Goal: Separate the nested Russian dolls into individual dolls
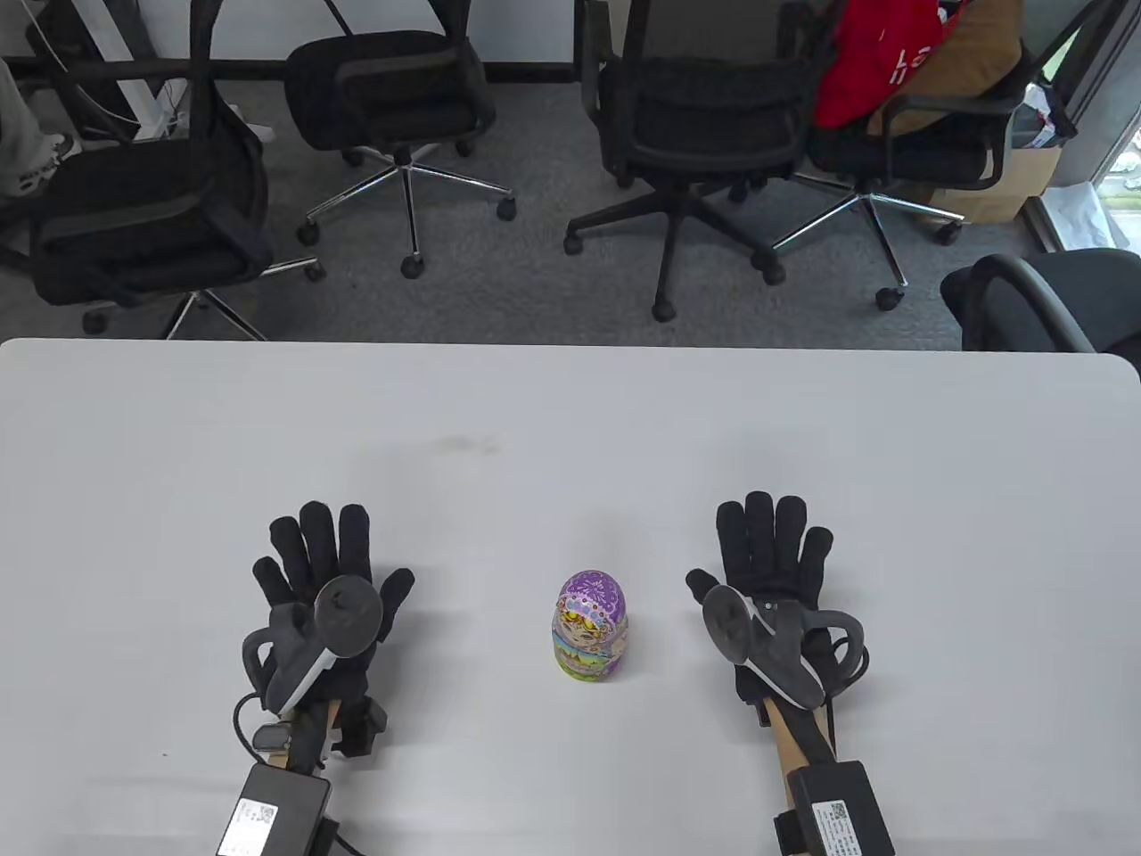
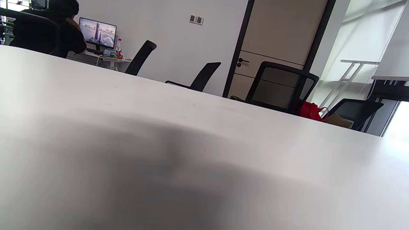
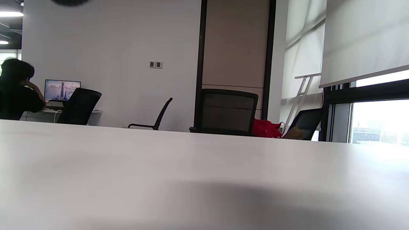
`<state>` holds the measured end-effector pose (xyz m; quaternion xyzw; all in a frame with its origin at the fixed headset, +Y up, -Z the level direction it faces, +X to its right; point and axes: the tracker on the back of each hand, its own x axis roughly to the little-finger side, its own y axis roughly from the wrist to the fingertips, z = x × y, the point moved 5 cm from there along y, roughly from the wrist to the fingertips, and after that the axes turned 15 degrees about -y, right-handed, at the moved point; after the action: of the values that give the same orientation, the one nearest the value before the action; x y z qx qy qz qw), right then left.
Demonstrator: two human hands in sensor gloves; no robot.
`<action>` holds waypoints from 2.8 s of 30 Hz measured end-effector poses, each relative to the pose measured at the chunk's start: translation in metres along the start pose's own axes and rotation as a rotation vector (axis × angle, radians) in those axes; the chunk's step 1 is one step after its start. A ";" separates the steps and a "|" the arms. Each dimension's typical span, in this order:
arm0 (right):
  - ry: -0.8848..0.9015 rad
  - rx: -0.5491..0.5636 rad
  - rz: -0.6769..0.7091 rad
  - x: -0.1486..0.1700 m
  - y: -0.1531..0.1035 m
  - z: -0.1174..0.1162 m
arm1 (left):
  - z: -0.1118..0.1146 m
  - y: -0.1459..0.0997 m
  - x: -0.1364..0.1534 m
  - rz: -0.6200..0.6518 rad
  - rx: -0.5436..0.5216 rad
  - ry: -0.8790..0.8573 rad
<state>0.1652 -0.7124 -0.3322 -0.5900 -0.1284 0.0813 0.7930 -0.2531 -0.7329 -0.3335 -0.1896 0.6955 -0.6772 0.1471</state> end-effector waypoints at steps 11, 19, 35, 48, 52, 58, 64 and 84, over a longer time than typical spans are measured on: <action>0.000 -0.001 -0.001 0.001 -0.001 0.000 | 0.006 0.001 -0.004 0.014 0.020 0.021; 0.009 -0.014 -0.003 0.001 -0.002 -0.002 | 0.017 0.001 -0.037 0.143 0.080 0.000; 0.052 -0.049 -0.021 0.008 -0.007 -0.010 | 0.049 -0.022 -0.168 0.515 0.259 -0.146; 0.059 -0.057 -0.011 0.005 -0.007 -0.012 | 0.073 -0.034 -0.185 0.595 0.345 -0.259; 0.053 -0.059 0.002 0.001 -0.008 -0.012 | 0.079 -0.035 -0.188 0.593 0.338 -0.205; 0.106 -0.083 0.059 -0.011 -0.010 -0.014 | 0.073 -0.038 -0.189 0.641 0.233 -0.225; 0.245 -0.139 0.199 -0.039 -0.015 -0.011 | 0.059 -0.036 -0.174 0.602 0.176 -0.294; 0.696 -0.075 0.344 -0.107 -0.034 0.017 | 0.023 -0.023 -0.141 0.501 0.141 -0.701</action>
<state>0.0578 -0.7367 -0.3069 -0.6236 0.2465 0.0033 0.7418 -0.1166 -0.6885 -0.3187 -0.2228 0.5801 -0.5612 0.5467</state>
